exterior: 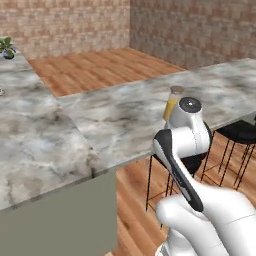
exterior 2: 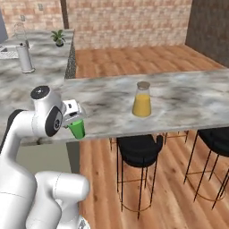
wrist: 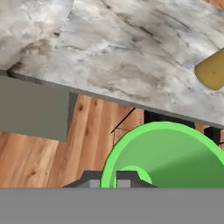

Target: Place the pitcher and cup on the dining counter for serving.

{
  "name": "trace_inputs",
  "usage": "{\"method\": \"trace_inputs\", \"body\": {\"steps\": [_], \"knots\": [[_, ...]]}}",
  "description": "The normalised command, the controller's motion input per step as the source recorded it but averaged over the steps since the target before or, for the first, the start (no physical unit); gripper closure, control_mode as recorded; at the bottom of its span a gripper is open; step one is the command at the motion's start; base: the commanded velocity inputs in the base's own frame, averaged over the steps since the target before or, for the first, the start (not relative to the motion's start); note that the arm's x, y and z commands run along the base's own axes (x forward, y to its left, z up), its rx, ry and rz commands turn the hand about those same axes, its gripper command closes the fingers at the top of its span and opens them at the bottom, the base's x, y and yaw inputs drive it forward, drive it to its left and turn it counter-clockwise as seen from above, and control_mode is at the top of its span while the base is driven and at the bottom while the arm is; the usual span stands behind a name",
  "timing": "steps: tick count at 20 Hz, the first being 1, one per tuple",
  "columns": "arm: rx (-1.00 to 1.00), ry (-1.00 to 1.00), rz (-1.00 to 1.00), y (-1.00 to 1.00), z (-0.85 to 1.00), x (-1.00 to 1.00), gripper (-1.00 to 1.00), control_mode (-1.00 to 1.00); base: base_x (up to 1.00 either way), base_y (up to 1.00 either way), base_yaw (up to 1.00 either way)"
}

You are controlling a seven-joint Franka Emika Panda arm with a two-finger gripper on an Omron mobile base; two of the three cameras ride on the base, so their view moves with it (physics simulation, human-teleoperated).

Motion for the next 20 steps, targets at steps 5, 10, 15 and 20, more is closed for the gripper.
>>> {"method": "trace_inputs", "body": {"steps": [5,10,15,20], "knots": [[0.00,0.00,0.00,0.00,0.00,0.00,1.00,1.00,0.29,-0.98,0.40],[0.00,0.00,0.00,0.00,0.00,0.00,1.00,1.00,0.26,-0.68,0.27],[0.00,0.00,0.00,0.00,0.00,0.00,1.00,1.00,0.33,-0.12,0.13],[0.00,0.00,0.00,0.00,0.00,0.00,1.00,1.00,0.28,0.31,0.00]]}}
